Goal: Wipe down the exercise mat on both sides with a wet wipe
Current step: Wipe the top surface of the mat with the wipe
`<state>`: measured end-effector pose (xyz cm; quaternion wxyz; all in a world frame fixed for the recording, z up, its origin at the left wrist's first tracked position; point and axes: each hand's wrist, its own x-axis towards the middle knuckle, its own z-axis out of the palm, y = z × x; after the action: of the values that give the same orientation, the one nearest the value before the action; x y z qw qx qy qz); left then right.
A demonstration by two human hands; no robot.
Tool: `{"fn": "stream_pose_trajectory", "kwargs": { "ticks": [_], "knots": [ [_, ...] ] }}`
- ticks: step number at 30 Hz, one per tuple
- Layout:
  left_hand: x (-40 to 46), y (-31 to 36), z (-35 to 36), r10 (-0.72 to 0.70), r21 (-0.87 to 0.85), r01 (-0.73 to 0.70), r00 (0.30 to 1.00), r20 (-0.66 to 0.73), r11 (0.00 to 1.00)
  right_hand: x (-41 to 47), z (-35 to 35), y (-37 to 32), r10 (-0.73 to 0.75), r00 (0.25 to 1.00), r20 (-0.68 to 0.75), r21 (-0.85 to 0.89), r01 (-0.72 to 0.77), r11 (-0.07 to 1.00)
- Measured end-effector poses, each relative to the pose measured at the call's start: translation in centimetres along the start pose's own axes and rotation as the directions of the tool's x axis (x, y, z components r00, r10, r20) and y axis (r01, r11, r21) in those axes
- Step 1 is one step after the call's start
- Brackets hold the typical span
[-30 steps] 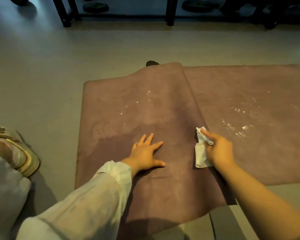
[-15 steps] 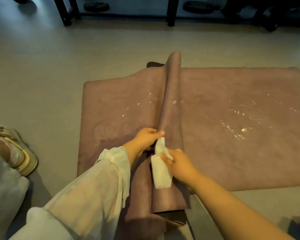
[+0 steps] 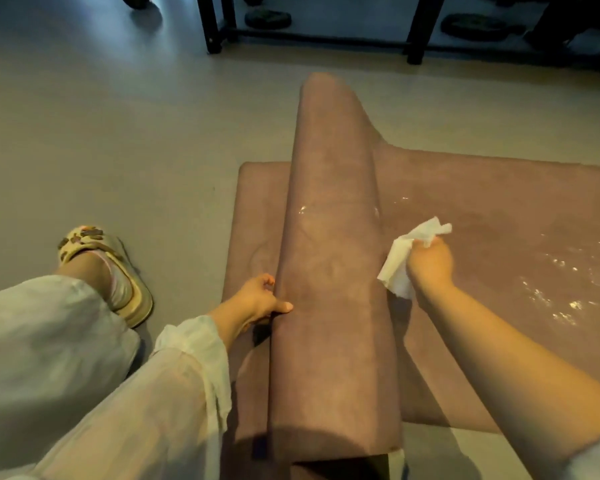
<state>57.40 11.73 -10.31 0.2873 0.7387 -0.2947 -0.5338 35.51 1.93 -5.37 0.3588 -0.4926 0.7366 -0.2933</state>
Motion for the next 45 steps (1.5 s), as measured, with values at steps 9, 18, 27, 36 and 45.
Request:
{"fn": "stream_pose_trajectory", "kwargs": {
  "ticks": [9, 18, 27, 36, 45],
  "knots": [
    [1.2, -3.2, -7.7, -0.024, 0.003, 0.025, 0.982, -0.186, 1.000, -3.2, 9.7, -7.0, -0.561, 0.790, 0.247, -0.479, 0.603, 0.638],
    [3.4, -5.5, -7.5, -0.020, 0.019, 0.023, 0.988, -0.154, 1.000, -1.6, 16.9, -13.6, -0.744, 0.540, 0.393, -0.615, 0.756, 0.224],
    [4.6, -6.0, -8.5, 0.009, 0.316, 0.035, 0.991, -0.136, 0.948, -1.6, 21.4, -6.5, -0.163, 0.494, 0.854, -0.461, 0.864, 0.200],
    [4.5, -3.9, -12.3, 0.193, 0.432, -0.098, 0.964, -0.182, 0.896, -11.6, 17.5, -0.8, -0.016, 0.104, 0.994, -0.099, 0.980, 0.171],
    [1.9, -2.8, -11.6, 0.157, 0.594, -0.230, 0.972, 0.173, 0.771, -17.3, 11.2, 2.1, 0.134, -0.221, 0.966, 0.222, 0.975, 0.010]
  ]
}}
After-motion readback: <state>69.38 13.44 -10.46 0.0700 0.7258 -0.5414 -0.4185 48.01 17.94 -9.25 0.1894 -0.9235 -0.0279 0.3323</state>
